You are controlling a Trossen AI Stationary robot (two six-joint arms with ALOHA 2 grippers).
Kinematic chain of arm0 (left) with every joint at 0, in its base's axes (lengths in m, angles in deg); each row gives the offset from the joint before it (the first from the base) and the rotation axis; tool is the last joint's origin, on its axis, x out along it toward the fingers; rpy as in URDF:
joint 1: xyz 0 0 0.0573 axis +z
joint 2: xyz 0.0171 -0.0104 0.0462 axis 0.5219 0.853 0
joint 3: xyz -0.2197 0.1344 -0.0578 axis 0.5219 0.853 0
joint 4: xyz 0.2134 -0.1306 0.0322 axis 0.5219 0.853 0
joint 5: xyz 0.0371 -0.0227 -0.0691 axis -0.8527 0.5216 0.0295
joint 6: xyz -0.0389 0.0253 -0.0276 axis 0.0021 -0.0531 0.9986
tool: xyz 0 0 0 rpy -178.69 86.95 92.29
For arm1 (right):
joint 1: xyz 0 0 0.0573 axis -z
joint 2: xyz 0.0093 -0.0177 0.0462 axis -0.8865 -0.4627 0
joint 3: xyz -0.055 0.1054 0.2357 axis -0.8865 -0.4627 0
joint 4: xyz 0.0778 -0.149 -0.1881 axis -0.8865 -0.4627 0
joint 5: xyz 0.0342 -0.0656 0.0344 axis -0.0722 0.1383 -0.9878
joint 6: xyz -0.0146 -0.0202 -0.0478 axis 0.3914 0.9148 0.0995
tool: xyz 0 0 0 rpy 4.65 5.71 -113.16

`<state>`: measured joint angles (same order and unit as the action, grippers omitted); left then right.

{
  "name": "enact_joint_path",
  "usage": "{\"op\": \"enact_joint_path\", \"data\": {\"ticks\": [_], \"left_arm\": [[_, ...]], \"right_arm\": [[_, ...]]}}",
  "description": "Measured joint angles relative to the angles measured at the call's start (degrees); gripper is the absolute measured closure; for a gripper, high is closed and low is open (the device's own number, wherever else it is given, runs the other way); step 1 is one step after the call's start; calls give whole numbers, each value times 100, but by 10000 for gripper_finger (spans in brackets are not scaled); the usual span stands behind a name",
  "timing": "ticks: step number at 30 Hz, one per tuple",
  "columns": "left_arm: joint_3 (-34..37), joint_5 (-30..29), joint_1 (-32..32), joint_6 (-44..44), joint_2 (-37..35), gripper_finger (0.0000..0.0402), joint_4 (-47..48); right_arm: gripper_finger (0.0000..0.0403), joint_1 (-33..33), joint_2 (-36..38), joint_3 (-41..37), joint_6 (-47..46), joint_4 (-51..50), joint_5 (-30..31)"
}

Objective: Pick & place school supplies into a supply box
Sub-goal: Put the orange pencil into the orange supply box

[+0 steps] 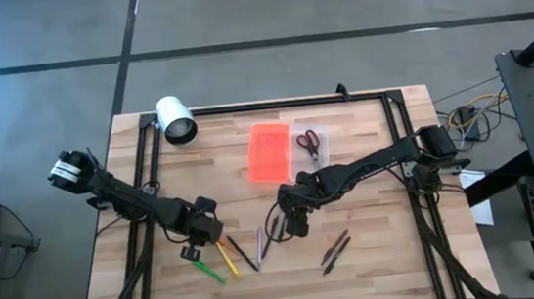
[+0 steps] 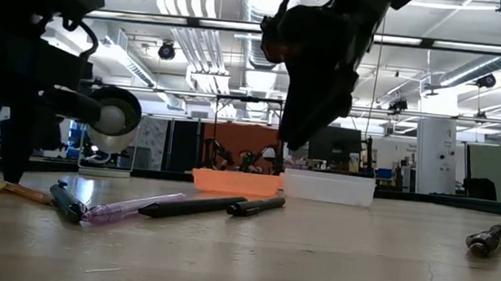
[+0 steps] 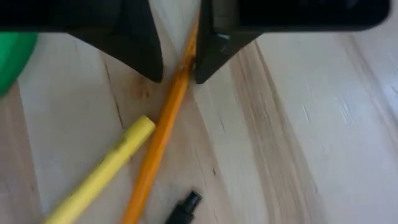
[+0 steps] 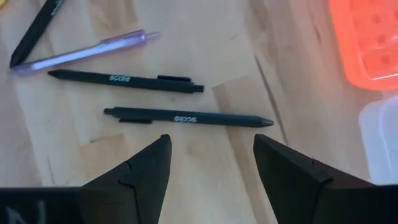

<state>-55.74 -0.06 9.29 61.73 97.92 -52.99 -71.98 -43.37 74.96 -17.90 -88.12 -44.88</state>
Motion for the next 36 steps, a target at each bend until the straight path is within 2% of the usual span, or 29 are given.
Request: {"op": "enact_joint_path", "data": {"ticks": [5,10,16,18,21,25,28,36], "left_arm": [[-128,54,306,356,235,390,-88],[-373,-22,758,1007,253,396,-328],[-820,-371,1060,1047,280,399,-854],[-936,-331,1120,1069,367,401,-1025],[-1013,-263,1173,1043,600,401,-1026],[-1011,-244,1169,1099,740,401,-846],[-927,-227,1143,1206,688,401,-702],[-796,-350,1142,1357,376,401,-224]], "right_arm": [[184,2,158,15,-224,-1,476],[184,49,355,-32,-967,-76,671],[184,274,455,-248,-2768,-65,462],[184,376,455,-394,-3166,335,112],[184,486,439,-701,-3658,1502,-382],[193,566,293,-956,-4285,2501,-470],[212,579,158,-961,-4407,2813,-485],[234,602,-563,-105,-3996,2843,-687]]}}
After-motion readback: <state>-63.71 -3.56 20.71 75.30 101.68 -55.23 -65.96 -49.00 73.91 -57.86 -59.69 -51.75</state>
